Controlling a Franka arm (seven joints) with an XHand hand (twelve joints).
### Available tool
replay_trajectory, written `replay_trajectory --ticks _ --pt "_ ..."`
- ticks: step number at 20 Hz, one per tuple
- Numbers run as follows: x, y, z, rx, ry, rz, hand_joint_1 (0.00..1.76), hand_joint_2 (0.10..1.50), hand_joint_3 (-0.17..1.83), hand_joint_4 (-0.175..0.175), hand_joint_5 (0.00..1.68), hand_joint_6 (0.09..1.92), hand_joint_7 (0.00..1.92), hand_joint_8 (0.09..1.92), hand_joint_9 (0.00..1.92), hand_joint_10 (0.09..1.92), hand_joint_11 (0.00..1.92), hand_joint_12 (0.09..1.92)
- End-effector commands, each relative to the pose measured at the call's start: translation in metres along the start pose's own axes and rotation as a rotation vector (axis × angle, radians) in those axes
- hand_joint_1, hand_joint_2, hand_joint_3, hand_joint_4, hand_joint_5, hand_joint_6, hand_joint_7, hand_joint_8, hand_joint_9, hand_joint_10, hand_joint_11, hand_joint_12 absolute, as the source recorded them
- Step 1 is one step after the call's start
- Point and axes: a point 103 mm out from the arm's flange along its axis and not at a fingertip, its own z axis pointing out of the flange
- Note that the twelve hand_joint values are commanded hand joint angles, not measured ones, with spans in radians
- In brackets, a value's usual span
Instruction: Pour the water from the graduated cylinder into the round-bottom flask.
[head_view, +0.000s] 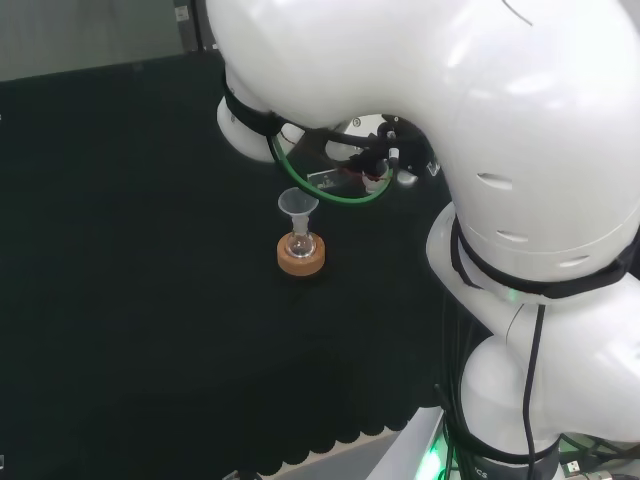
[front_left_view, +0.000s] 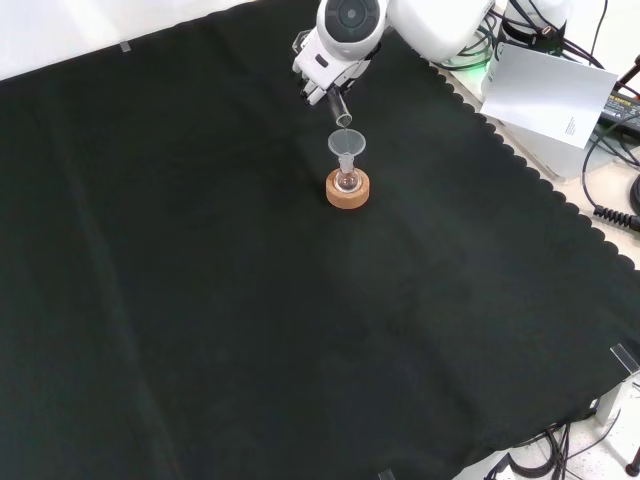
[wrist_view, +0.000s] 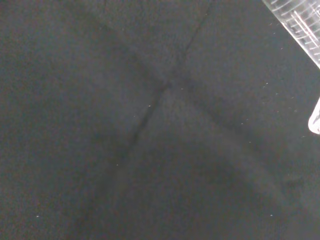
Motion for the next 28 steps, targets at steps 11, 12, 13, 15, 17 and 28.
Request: replay_trajectory --ticks 11,12,13,15,17,28 --pt "0.002 0.003 -0.006 0.0 -0.054 0.029 1.14 1.24 -0.17 -0.175 0.93 1.12 1.28 0.23 1.43 0.09 1.27 0.69" --pt "0.002 0.003 -0.007 0.001 -0.056 0.03 1.14 1.24 -0.17 -0.175 0.93 1.12 1.28 0.23 1.43 0.09 1.27 0.69" --pt "0.002 0.003 -0.007 0.001 -0.058 0.032 1.14 1.24 -0.17 -0.175 0.93 1.12 1.28 0.23 1.43 0.09 1.27 0.69" --pt "0.002 0.003 -0.007 0.002 -0.058 0.032 1.14 1.24 -0.17 -0.175 0.93 1.12 1.28 0.23 1.43 0.09 1.27 0.69" --pt "0.001 0.004 -0.007 0.0 -0.055 0.03 1.14 1.24 -0.17 -0.175 0.93 1.12 1.28 0.23 1.43 0.09 1.27 0.69" --pt "-0.001 0.008 0.003 -0.039 0.102 0.021 1.14 1.23 -0.17 -0.175 0.93 1.12 1.28 0.23 1.43 0.09 1.27 0.69"
